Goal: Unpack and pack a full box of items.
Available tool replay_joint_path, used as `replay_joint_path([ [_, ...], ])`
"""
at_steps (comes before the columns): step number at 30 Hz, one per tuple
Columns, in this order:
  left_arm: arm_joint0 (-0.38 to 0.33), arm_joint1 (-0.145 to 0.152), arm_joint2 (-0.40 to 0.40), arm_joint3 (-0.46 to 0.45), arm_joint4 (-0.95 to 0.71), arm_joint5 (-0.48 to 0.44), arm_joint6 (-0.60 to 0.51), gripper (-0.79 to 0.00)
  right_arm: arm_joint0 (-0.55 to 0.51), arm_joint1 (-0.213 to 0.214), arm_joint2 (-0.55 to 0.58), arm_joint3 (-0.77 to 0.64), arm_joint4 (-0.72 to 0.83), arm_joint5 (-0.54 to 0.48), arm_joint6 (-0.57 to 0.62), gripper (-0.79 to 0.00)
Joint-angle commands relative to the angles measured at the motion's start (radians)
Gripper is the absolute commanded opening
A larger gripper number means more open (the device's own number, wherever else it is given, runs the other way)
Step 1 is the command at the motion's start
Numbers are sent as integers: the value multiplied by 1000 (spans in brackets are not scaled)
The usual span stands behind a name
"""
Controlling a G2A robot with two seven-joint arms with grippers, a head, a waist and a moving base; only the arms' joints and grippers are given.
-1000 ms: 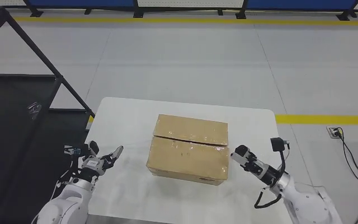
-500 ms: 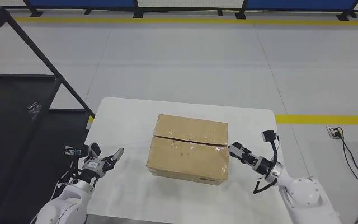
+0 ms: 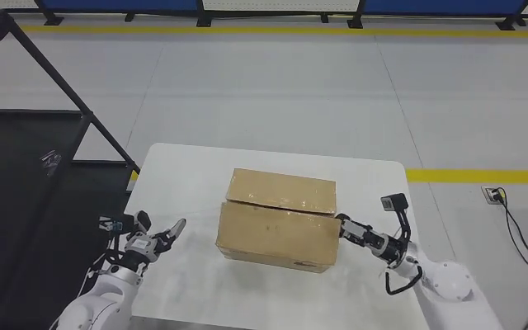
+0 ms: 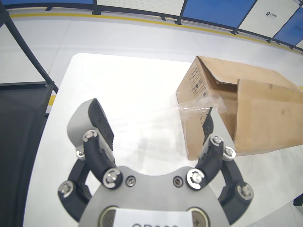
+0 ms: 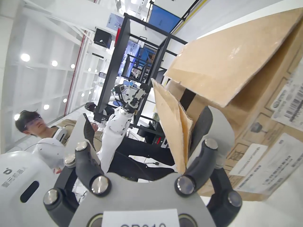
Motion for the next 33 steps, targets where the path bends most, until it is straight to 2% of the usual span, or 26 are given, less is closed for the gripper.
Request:
replay_joint_path([
  [1,3,0,2,-1,0,1,4,0,-4,3,2,-2,52,-20,56,0],
  [6,11,-3,5,-5,-10,10,41,0,-25,12,7,-22,147,-85,185,0],
  [11,23,-4,5,-20,-17,-8,68,0,-57,28,-8,-113,149,-66,220,0],
  [16,53,-3,-2,-40,-17,-55,99,0,-100,54,-29,-183,39,-91,195,0],
  [26,115,8,-6,-99,65,-202,62,0,-124,115,-124,-207,-223,-159,126,0],
  [31,122,15,11,-102,156,-259,5,0,-106,128,-149,-182,-241,-187,98,0],
  [33,116,16,27,-90,201,-265,-2,0,-102,127,-137,-170,-198,-180,38,0],
])
